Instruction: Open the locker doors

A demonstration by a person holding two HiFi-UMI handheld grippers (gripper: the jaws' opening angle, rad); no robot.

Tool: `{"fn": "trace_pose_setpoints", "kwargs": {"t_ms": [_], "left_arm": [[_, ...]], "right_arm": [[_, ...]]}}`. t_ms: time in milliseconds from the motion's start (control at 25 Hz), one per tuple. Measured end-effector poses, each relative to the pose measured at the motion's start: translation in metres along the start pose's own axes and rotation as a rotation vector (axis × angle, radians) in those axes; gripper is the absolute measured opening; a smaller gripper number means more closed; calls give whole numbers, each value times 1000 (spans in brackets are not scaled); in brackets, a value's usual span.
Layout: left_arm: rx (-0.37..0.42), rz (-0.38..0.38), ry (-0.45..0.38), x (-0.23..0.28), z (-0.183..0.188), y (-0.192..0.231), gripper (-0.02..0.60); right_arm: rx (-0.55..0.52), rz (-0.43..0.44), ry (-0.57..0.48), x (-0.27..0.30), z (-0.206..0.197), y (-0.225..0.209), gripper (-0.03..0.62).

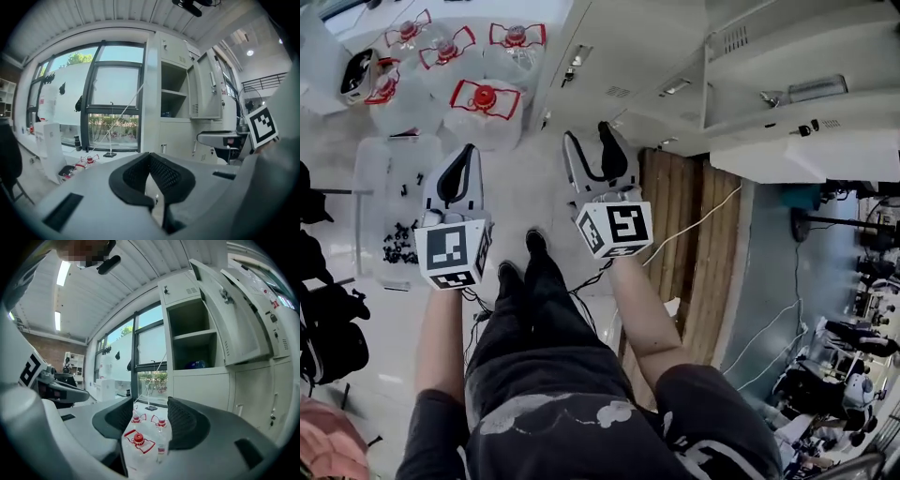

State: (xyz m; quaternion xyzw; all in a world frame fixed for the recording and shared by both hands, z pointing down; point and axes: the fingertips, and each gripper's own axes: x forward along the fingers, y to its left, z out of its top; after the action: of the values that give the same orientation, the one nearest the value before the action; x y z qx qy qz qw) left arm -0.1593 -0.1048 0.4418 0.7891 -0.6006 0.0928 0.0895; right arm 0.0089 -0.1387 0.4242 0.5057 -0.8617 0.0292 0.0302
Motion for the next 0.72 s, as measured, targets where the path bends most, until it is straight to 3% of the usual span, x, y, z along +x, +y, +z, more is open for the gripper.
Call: {"fn": "trace_pose_setpoints", "kwargs": {"t_ms": [320, 720], "left_arm": [[9, 28, 62, 42, -46, 14, 9], [6, 47, 93, 111, -76, 27, 9]], "right_arm": [[-2, -15, 47, 83, -68, -37, 236], [-4, -24, 113, 178, -126, -86, 235]]}}
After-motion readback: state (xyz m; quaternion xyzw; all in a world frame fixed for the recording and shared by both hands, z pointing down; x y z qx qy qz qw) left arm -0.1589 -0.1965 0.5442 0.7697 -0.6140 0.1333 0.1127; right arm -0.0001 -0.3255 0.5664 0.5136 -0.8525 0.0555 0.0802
